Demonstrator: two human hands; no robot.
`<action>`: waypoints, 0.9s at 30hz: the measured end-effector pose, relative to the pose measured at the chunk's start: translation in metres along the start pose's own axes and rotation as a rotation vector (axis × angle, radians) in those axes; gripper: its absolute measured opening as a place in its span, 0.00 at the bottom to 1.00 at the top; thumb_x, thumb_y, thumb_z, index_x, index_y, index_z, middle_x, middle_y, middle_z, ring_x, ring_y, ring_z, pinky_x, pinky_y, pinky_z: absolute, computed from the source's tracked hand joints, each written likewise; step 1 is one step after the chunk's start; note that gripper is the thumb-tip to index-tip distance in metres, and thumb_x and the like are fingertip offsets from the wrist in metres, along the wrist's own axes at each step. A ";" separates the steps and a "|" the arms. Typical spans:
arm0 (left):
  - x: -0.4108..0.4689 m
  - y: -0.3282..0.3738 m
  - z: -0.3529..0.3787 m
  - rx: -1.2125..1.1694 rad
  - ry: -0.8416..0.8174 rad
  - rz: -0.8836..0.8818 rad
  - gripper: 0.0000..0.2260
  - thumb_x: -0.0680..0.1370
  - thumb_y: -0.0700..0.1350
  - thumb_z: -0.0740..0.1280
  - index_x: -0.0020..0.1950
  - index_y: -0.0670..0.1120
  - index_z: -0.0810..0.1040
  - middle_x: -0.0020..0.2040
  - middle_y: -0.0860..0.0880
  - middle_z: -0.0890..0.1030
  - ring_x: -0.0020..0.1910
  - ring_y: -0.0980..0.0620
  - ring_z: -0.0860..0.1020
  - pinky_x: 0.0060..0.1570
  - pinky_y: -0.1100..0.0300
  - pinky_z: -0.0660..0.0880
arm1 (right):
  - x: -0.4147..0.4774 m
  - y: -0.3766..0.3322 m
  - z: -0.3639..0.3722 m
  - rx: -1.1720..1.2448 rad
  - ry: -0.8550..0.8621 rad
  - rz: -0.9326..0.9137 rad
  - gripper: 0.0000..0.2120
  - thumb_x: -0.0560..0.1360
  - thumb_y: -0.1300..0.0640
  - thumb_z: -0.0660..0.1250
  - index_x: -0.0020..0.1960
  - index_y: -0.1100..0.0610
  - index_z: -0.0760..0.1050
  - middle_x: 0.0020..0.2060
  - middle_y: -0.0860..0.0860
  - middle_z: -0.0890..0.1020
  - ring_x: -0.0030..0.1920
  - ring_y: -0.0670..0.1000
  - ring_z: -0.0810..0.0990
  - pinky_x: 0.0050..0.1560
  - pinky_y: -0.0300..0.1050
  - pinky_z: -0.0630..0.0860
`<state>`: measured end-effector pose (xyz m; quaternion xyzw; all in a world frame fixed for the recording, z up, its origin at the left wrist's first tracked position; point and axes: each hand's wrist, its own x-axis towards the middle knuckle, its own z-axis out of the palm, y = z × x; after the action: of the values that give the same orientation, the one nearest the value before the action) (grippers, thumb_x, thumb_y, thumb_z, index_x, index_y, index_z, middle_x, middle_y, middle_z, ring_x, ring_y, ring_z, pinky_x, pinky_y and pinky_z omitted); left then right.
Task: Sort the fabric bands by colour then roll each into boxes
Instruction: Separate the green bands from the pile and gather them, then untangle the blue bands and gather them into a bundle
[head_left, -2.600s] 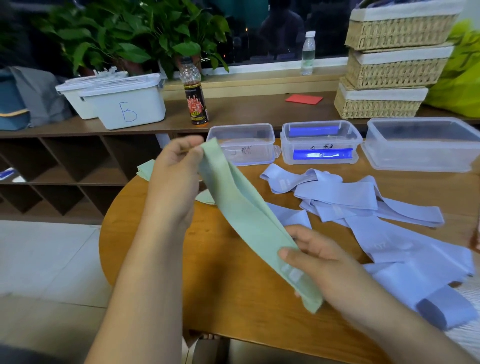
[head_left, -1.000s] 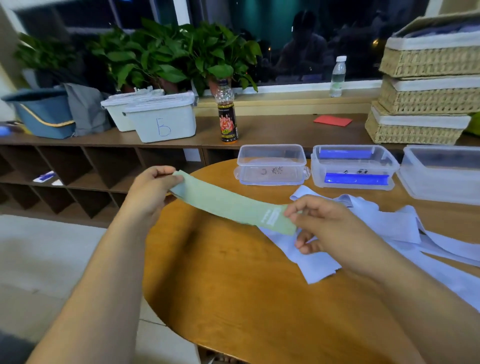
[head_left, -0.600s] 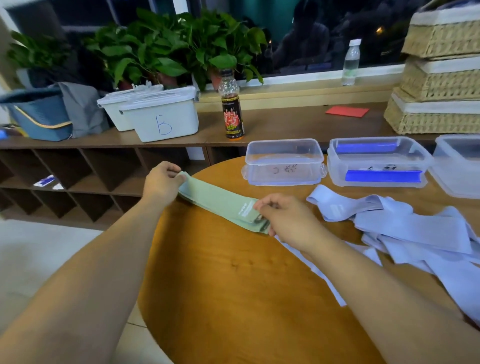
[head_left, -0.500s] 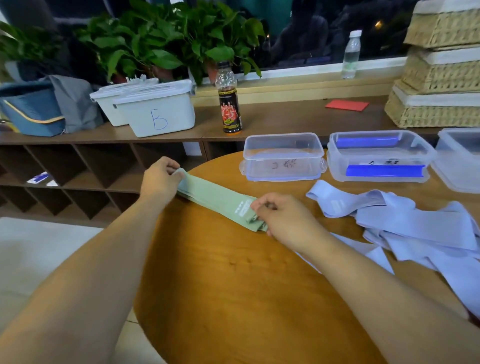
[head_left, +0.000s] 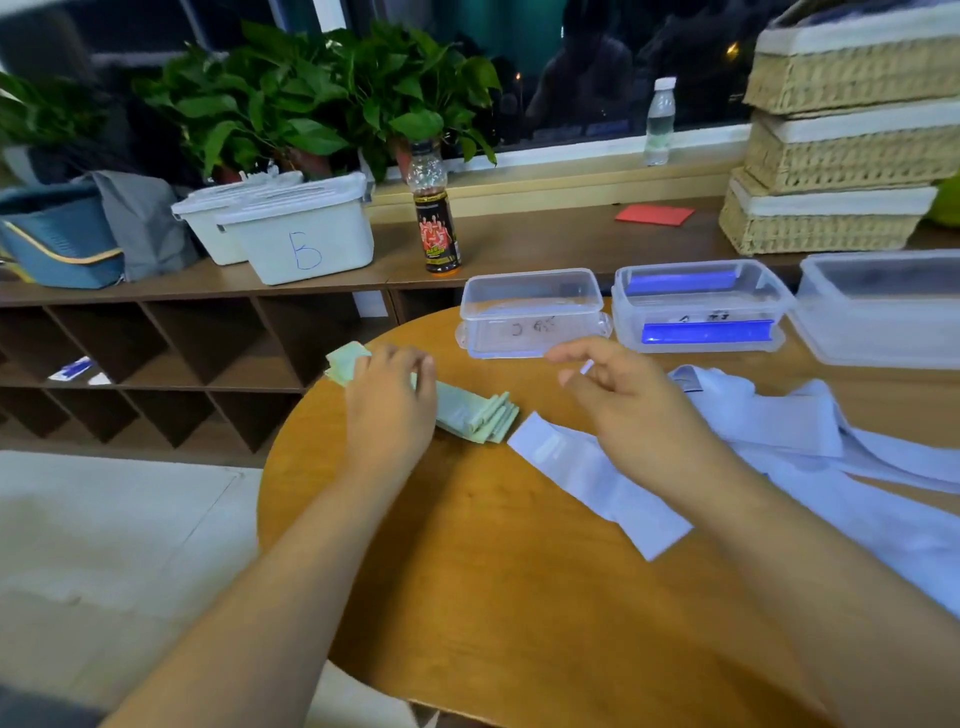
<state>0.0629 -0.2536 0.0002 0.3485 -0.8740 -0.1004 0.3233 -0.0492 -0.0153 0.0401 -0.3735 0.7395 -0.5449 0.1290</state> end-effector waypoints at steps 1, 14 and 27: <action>-0.014 0.018 0.001 -0.047 -0.047 0.027 0.14 0.87 0.55 0.60 0.60 0.52 0.83 0.59 0.53 0.79 0.60 0.50 0.72 0.60 0.49 0.72 | -0.014 0.002 -0.014 -0.008 0.015 0.002 0.08 0.86 0.53 0.64 0.59 0.42 0.80 0.27 0.49 0.70 0.27 0.43 0.67 0.28 0.35 0.64; -0.117 0.167 0.015 -0.347 -0.186 0.094 0.33 0.82 0.69 0.50 0.24 0.51 0.65 0.24 0.50 0.71 0.29 0.44 0.74 0.41 0.46 0.73 | -0.104 0.073 -0.169 0.109 0.286 0.192 0.12 0.85 0.54 0.65 0.53 0.42 0.85 0.30 0.44 0.75 0.34 0.43 0.73 0.41 0.46 0.68; -0.133 0.166 0.037 -0.058 -0.348 0.097 0.15 0.78 0.71 0.64 0.48 0.60 0.77 0.50 0.62 0.78 0.56 0.54 0.74 0.60 0.50 0.69 | -0.135 0.071 -0.211 -0.361 -0.372 0.155 0.14 0.74 0.48 0.79 0.57 0.35 0.81 0.51 0.38 0.82 0.48 0.44 0.80 0.48 0.33 0.74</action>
<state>0.0221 -0.0432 -0.0281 0.2738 -0.9292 -0.1688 0.1817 -0.1120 0.2366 0.0251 -0.4266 0.8147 -0.3145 0.2354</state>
